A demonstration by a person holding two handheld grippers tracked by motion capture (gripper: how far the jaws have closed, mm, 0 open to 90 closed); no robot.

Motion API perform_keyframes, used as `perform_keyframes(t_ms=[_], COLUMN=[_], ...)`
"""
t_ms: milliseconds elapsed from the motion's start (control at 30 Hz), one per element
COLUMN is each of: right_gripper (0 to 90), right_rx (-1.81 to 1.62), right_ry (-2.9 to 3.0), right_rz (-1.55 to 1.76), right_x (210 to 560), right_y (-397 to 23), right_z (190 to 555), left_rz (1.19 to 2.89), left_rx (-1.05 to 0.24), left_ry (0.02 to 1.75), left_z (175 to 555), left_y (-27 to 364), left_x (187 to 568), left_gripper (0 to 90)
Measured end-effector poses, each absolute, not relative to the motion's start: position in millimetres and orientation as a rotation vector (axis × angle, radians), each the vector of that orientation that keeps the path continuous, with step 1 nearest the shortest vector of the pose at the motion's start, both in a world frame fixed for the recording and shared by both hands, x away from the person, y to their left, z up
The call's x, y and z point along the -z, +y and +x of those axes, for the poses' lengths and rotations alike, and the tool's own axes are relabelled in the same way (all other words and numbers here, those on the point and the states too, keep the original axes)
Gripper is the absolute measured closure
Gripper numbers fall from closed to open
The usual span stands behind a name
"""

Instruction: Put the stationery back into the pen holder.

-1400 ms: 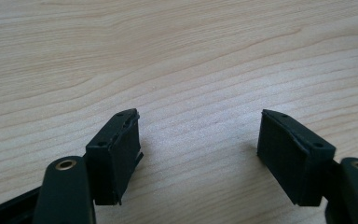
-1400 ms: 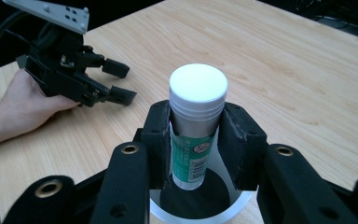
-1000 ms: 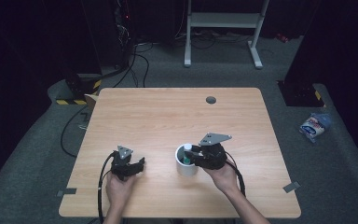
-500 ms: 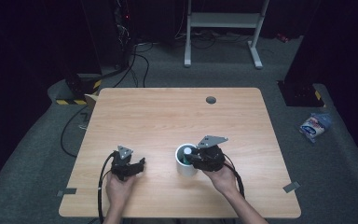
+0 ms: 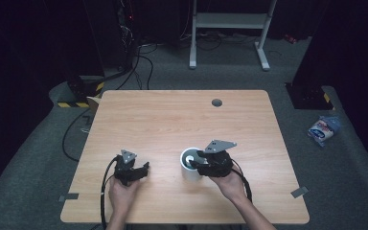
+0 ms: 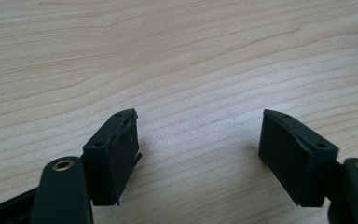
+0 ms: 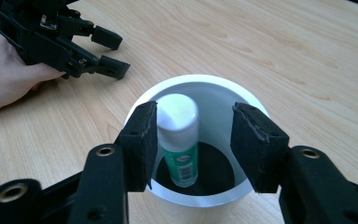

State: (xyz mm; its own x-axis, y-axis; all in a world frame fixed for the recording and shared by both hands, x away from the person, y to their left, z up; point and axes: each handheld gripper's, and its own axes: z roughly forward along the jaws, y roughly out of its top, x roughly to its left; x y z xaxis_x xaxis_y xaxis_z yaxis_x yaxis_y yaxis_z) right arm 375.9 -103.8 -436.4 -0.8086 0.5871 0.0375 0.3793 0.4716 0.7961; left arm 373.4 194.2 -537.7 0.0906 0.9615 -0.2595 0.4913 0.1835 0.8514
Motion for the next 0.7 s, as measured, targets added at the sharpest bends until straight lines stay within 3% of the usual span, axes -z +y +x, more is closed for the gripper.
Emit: perform_keyframes(t_ms=[700], right_gripper=[47.6], right_rx=[-1.31], right_ry=[2.413], right_rz=[0.842], right_x=[422.5], right_y=[-120.8], right_z=[370.2], left_rz=[1.441], left_rx=[-0.642], left_ry=[1.537], left_z=[373.3], left_y=[194.2], left_x=[537.7], left_gripper=[28.4])
